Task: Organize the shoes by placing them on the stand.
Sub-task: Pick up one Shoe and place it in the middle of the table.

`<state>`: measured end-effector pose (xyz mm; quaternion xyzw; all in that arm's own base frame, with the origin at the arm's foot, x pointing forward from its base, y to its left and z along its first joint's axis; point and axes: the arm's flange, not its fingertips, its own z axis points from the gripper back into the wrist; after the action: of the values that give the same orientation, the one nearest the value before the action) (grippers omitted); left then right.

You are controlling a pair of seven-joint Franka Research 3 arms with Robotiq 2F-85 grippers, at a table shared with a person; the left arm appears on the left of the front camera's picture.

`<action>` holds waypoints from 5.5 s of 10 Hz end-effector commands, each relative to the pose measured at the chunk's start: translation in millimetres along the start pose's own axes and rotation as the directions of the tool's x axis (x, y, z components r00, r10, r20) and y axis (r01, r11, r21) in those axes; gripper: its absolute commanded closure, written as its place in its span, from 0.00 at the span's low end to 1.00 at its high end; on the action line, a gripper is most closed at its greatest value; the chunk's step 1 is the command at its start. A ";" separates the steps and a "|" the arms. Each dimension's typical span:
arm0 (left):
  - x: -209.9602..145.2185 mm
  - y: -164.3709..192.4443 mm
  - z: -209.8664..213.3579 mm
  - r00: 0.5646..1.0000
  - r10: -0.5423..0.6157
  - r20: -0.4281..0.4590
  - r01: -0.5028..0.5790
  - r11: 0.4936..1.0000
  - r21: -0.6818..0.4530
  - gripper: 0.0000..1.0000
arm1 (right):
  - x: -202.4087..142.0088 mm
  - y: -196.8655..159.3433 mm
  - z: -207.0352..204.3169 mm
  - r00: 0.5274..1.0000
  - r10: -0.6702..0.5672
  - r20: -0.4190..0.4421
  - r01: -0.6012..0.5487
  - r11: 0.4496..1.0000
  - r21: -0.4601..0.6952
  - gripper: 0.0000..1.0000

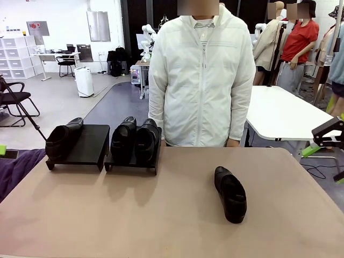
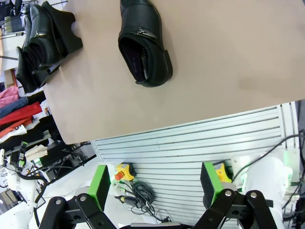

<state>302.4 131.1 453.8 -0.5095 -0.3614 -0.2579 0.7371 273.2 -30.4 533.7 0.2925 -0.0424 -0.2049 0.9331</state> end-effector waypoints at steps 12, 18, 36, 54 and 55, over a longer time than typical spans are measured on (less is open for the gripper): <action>-1.0 -0.9 0.4 1.000 -0.016 0.007 0.016 1.000 -0.009 0.00 | 26.4 177.1 -284.3 0.912 0.360 -0.198 -0.397 0.649 -0.649 0.00; -1.0 -0.9 0.4 1.000 -0.016 0.007 0.016 1.000 -0.009 0.00 | 51.8 146.8 -344.0 0.938 0.345 -0.032 -0.286 0.717 -0.636 0.00; -1.0 -0.9 0.4 1.000 -0.016 0.007 0.016 1.000 -0.009 0.00 | 42.2 166.1 -303.6 0.947 0.318 -0.048 -0.275 0.723 -0.634 1.00; -1.0 -0.9 0.4 1.000 -0.016 0.007 0.016 1.000 -0.009 0.00 | -112.7 321.0 -397.4 0.908 0.387 -0.163 -0.419 0.810 -0.409 1.00; -1.0 -0.9 0.4 1.000 -0.016 0.007 0.016 1.000 -0.009 0.00 | -114.9 319.0 -400.8 0.925 0.350 -0.145 -0.378 0.817 -0.435 1.00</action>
<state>302.9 130.9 452.9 -0.5094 -0.3600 -0.2573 0.7381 362.2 455.3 369.6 0.0724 -0.0103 0.0189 0.9971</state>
